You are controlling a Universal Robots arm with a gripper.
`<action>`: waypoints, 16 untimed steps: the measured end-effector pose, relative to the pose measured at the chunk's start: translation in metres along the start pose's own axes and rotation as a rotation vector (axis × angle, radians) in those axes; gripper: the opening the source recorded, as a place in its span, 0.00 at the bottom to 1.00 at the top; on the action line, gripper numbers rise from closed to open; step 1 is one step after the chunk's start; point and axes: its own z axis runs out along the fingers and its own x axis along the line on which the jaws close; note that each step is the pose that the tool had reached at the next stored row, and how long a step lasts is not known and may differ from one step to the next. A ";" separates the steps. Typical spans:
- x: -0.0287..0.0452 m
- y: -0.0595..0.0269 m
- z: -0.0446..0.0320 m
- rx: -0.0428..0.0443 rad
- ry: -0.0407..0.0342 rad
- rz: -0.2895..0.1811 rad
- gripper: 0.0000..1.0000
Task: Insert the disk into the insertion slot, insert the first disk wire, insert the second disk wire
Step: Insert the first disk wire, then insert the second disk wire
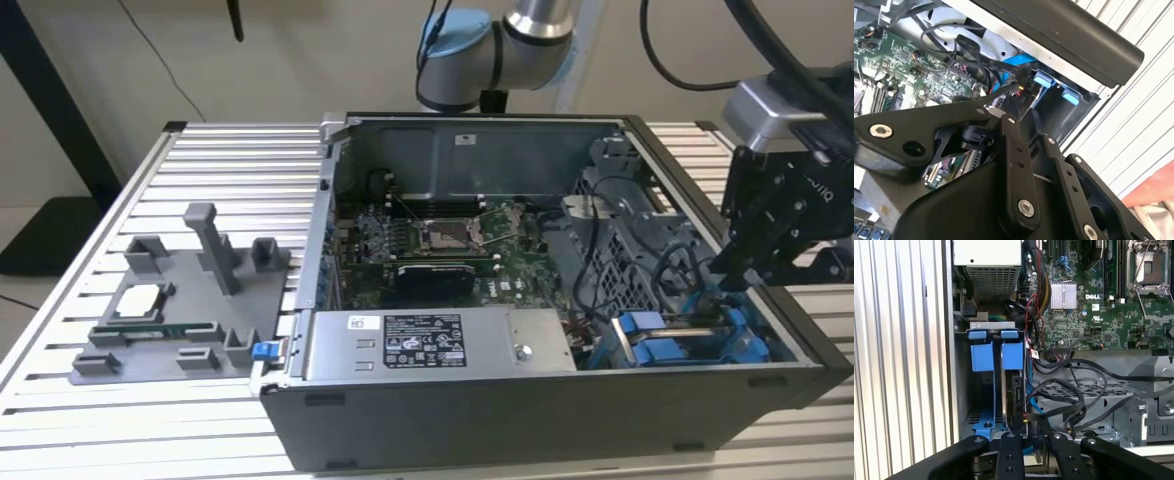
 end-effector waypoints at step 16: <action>-0.0061 -0.0295 0.0002 -0.0002 -0.0006 -0.001 1.00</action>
